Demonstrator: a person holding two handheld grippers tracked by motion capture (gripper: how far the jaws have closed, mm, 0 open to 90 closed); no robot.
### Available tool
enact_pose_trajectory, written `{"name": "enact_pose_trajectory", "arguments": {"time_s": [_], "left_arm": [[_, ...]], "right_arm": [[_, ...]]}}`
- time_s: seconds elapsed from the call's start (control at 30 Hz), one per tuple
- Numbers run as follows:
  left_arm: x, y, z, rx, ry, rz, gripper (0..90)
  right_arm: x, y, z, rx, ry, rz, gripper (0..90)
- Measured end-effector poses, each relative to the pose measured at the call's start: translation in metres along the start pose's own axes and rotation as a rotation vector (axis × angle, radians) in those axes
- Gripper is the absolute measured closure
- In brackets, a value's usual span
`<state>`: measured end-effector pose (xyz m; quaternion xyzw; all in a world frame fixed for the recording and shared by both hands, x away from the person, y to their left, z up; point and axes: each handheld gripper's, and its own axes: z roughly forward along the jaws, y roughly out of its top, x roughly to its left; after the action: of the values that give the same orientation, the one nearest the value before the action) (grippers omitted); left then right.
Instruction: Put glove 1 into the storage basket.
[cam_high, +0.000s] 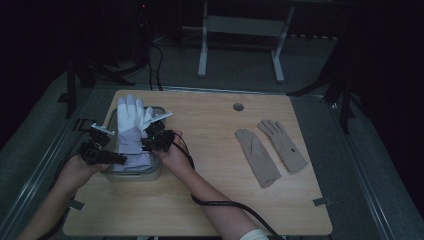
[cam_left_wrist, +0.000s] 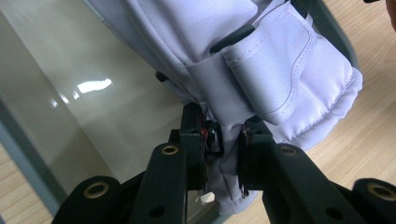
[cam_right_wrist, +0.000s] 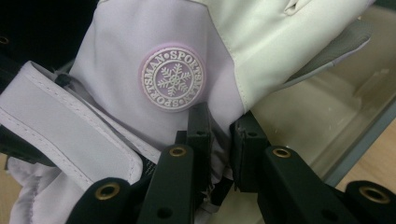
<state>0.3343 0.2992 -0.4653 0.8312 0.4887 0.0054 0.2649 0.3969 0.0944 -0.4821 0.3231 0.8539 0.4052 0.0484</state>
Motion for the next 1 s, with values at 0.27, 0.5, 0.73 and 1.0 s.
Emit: {"name": "enact_pose_trajectory", "arguments": {"time_s": [0.27,0.5,0.73,1.0], "left_arm": [[0.005,0.002,0.019,0.055,0.0,-0.011,75.8],[0.007,0.001,0.027,0.081,-0.005,-0.027,73.9],[0.004,-0.001,0.031,0.072,0.021,-0.01,60.1],[-0.005,-0.003,0.024,-0.015,0.104,0.003,43.1]], "right_arm": [[-0.006,-0.004,0.013,0.075,-0.023,0.014,79.5],[-0.005,-0.003,0.022,0.161,-0.039,0.009,78.2],[-0.006,0.002,0.022,0.178,-0.039,0.02,65.2],[-0.011,0.011,0.003,0.09,-0.046,0.001,35.3]]}}
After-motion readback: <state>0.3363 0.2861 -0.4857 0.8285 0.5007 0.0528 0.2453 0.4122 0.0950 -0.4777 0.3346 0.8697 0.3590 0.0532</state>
